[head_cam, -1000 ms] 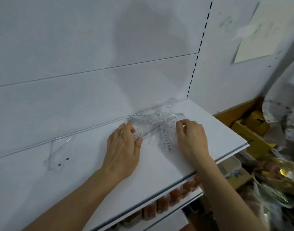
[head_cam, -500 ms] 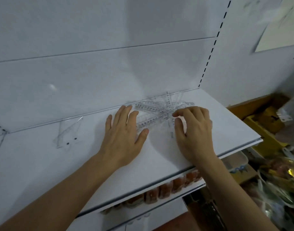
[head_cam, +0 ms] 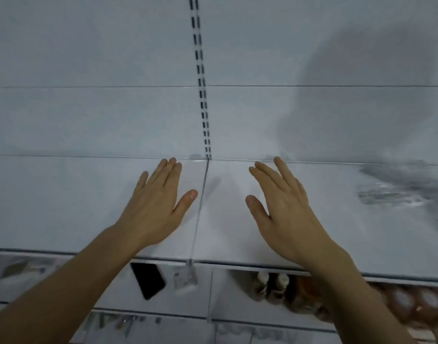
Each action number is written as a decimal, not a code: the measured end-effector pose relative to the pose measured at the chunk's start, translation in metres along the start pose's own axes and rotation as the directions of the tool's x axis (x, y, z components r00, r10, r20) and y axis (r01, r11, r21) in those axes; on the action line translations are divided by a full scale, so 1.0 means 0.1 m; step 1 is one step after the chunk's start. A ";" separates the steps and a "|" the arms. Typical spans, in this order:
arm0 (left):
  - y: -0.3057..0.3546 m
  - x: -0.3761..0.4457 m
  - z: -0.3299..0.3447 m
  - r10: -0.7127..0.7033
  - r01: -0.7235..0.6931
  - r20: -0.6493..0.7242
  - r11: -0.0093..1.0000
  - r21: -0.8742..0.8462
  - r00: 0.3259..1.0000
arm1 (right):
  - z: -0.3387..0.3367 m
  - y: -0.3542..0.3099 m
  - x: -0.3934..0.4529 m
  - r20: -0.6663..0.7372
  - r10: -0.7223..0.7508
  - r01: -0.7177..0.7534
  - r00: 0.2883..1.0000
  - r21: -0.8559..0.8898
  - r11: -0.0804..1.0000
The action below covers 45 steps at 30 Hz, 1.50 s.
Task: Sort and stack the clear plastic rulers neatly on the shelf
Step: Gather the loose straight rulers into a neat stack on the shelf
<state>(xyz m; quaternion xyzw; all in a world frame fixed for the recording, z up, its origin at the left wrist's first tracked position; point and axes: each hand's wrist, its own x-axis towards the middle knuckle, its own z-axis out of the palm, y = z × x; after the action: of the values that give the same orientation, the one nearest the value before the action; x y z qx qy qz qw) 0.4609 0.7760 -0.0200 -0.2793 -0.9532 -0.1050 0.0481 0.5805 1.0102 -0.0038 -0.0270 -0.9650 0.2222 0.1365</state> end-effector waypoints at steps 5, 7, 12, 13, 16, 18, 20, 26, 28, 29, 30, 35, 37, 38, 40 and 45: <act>-1.41 -0.71 -0.42 -0.179 0.180 -0.037 0.983 0.032 0.983 | 0.58 -1.23 0.23 0.145 -0.059 0.055 0.988 0.030 0.998; -1.94 -1.02 -0.59 -0.268 0.268 -0.073 0.963 -0.009 0.961 | 0.85 -1.67 0.31 0.160 -0.103 0.092 0.982 0.073 0.993; -3.03 -1.79 -0.95 -0.419 0.417 -0.123 0.908 -0.039 0.900 | 1.45 -2.63 0.52 0.193 -0.227 0.190 0.955 0.195 0.962; -3.22 -1.95 -1.02 -0.445 0.444 -0.142 0.895 -0.041 0.884 | 1.58 -2.85 0.57 0.208 -0.263 0.218 0.942 0.218 0.951; -3.67 -2.32 -1.17 -0.517 0.518 -0.156 0.854 -0.037 0.841 | 1.92 -3.43 0.71 0.248 -0.362 0.301 0.899 0.251 0.920; -3.97 -2.51 -1.23 -0.548 0.551 -0.152 0.834 -0.029 0.822 | 2.16 -3.76 0.79 0.276 -0.410 0.344 0.869 0.259 0.902; -4.24 -2.64 -1.26 -0.547 0.555 -0.170 0.832 0.000 0.820 | 2.40 -4.05 0.87 0.307 -0.447 0.371 0.840 0.275 0.887; -5.12 -2.73 -1.31 -0.601 0.618 -0.190 0.785 0.041 0.776 | 3.08 -4.89 1.25 0.342 -0.502 0.400 0.794 0.328 0.856; -5.47 -2.68 -1.34 -0.592 0.608 -0.201 0.794 0.023 0.781 | 3.26 -5.15 1.42 0.354 -0.489 0.369 0.797 0.356 0.859; -5.64 -2.64 -1.36 -0.592 0.607 -0.203 0.794 0.013 0.780 | 3.34 -5.28 1.51 0.359 -0.476 0.347 0.803 0.367 0.863; -5.82 -2.60 -1.38 -0.592 0.605 -0.200 0.796 0.004 0.781 | 3.42 -5.41 1.60 0.361 -0.460 0.326 0.811 0.374 0.868; -6.51 -2.44 -1.54 -0.574 0.573 -0.164 0.817 -0.053 0.802 | 3.71 -6.10 1.97 0.366 -0.448 0.300 0.816 0.394 0.869; -6.82 -2.39 -1.57 -0.556 0.556 -0.182 0.829 -0.060 0.811 | 3.84 -6.37 2.12 0.377 -0.463 0.332 0.802 0.363 0.871; -6.97 -2.37 -1.55 -0.544 0.543 -0.180 0.838 -0.057 0.820 | 3.89 -6.48 2.18 0.383 -0.465 0.342 0.798 0.349 0.873; -7.24 -2.27 -1.53 -0.503 0.501 -0.169 0.863 -0.059 0.847 | 3.99 -6.66 2.30 0.387 -0.467 0.359 0.795 0.321 0.876; -7.77 -1.86 -1.57 -0.359 0.348 -0.138 0.932 -0.099 0.923 | 4.19 -6.95 2.59 0.327 -0.430 0.379 0.842 0.210 0.901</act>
<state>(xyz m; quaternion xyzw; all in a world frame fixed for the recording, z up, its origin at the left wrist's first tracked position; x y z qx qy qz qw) 0.2006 0.0041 -0.0304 -0.0953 -0.9770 -0.1677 0.0914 0.2217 0.2378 0.0023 0.2288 -0.9395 0.2549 0.0001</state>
